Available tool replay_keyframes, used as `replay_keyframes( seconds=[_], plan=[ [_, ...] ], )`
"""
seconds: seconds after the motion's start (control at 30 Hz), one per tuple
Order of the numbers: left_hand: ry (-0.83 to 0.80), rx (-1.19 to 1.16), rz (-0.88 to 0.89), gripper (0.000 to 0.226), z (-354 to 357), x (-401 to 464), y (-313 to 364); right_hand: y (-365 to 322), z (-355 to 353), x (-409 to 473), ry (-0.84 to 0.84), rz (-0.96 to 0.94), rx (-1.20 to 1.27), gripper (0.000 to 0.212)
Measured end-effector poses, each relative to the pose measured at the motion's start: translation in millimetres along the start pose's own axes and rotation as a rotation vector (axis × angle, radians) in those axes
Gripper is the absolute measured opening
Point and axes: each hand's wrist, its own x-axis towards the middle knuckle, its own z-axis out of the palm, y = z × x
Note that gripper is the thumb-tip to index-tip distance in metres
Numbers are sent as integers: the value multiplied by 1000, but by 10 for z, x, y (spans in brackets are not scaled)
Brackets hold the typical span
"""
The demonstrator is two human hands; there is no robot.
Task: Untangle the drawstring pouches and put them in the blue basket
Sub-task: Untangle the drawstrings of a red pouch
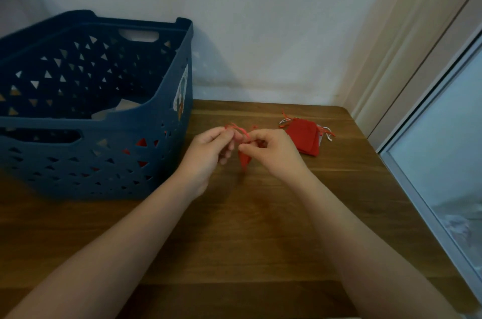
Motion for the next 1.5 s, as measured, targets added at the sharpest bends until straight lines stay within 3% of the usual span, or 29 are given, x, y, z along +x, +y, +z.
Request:
replay_keyframes(
  seconds=[0.1, 0.23, 0.4, 0.67, 0.83, 1.0, 1.2, 1.27, 1.33, 1.4, 1.5],
  plan=[
    [-85, -116, -17, 25, -5, -15, 9, 14, 19, -3, 0, -54, -93, 7],
    [-112, -162, -46, 28, -16, -19, 35, 49, 26, -13, 58, -17, 42, 19],
    [-93, 81, 11, 24, -18, 4, -5, 28, 19, -12, 52, 6, 189, 23],
    [-65, 296, 166, 14, 26, 15, 17, -10, -2, -16, 59, 51, 310, 21],
    [-97, 330, 158, 16, 23, 9, 48, -31, -16, -3, 33, 12, 315, 22],
    [-212, 90, -101, 18, -5, 0, 8, -20, 11, 6, 54, -2, 290, 22],
    [-91, 63, -249, 20, 4, 45, -78, 28, 194, -18, 110, -30, 129, 24],
    [-108, -123, -280, 18, -1, 64, -113, 50, 234, -29, 134, 36, 250, 21],
    [-146, -451, -322, 14, -2, 82, -148, 51, 248, -31, 197, 138, 395, 23],
    [-217, -638, -368, 13, -10, 81, -168, 64, 241, -16, 246, 160, 403, 27],
    [-334, -469, -380, 20, -14, 82, -145, 91, 214, 0, 235, 179, 433, 29]
  ],
)
